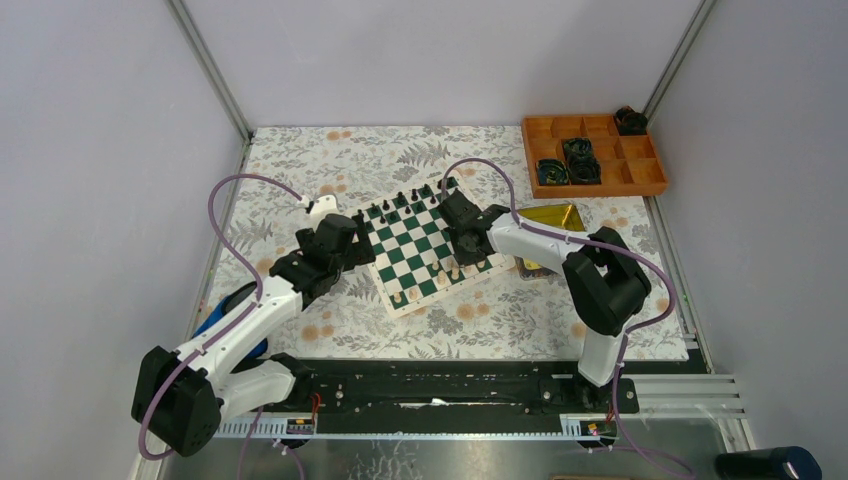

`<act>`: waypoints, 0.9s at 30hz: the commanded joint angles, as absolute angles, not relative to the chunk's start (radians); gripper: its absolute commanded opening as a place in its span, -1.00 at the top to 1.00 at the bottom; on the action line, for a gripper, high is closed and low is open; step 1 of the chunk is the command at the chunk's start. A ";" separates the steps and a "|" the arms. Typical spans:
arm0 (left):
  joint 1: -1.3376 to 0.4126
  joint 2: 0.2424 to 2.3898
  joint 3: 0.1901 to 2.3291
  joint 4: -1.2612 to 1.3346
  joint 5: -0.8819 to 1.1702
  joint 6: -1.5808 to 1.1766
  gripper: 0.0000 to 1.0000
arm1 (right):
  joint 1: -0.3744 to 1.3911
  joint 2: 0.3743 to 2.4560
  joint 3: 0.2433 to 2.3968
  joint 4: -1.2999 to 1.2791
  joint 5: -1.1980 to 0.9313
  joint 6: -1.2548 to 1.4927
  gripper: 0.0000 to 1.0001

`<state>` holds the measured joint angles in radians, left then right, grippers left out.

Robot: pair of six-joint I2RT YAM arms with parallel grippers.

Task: Set up the chess pieces on the board
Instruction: Place the chess piece on the chessboard.

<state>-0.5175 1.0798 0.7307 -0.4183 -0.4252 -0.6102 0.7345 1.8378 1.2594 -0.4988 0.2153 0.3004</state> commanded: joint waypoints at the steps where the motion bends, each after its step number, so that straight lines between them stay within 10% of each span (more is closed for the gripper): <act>1: -0.522 1.088 0.729 -0.364 -0.429 -0.588 -0.98 | 0.743 1.844 1.251 -0.482 0.216 0.307 1.00; 11: -0.523 1.094 0.730 -0.362 -0.426 -0.588 -0.97 | 0.743 1.821 1.248 -0.480 0.198 0.297 0.40; 27: -0.523 1.095 0.727 -0.364 -0.435 -0.592 -0.98 | 0.743 1.697 1.356 -0.558 0.250 0.275 0.33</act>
<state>-0.5175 1.0912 0.7307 -0.4175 -0.4255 -0.6071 0.7345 1.8114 1.2823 -0.5297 0.2161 0.2855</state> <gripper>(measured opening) 0.987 0.337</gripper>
